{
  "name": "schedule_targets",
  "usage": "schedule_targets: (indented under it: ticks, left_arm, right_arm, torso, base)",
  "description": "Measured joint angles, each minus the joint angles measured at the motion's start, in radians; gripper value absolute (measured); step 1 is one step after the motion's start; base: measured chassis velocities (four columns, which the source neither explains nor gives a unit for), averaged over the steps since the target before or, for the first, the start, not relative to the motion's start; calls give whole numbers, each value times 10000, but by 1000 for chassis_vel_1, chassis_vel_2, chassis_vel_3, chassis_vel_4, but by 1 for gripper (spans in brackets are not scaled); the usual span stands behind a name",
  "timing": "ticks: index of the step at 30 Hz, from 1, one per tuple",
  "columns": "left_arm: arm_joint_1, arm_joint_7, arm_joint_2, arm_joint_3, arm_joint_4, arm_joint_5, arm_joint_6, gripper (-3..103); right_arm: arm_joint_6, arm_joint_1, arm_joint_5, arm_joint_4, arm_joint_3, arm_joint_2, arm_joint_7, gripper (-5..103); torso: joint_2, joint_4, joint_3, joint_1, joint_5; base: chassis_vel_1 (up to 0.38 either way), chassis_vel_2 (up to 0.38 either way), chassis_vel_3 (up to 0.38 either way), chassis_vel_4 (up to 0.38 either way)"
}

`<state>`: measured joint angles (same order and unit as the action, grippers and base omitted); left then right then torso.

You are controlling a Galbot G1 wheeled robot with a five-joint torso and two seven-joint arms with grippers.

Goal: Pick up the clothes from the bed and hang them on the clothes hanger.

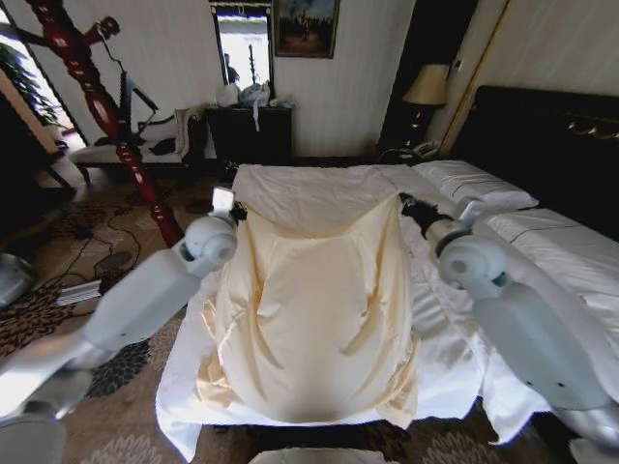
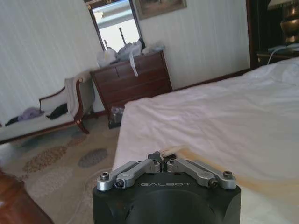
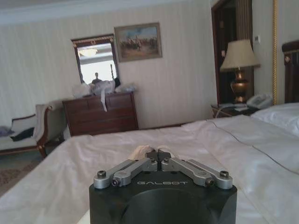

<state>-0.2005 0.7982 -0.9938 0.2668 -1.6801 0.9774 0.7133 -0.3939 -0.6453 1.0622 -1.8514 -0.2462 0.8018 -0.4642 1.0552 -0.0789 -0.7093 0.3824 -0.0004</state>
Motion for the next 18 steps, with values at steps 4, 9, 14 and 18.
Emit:
schedule_targets:
  ticks: [4,9,14,18]
  left_arm:
    - [86,-458,-558,-12,1280,-803,-253,2]
    - [568,-564,-1173,-21,2640,-1098,-286,2]
    - [1257,-706,-2011,257,4193,-1136,-286,2]
    - [1688,-813,-2806,411,5349,-1277,-286,2]
  right_arm:
    - [145,467,-513,1080,781,497,191,0]
    - [301,1322,-790,2479,1627,958,374,0]
    - [389,2071,-1105,3647,2244,1411,577,0]
    - [537,2388,-1526,4407,2483,1697,707,0]
  torso:
    - [2,9,4,-6,7]
    - [3,18,3,-5,2]
    - [3,8,3,-5,5]
    - [2,10,2,-4,5]
  base:
    - [0,0,0,0]
    - [0,0,0,0]
    - [0,0,0,0]
    - [0,0,0,0]
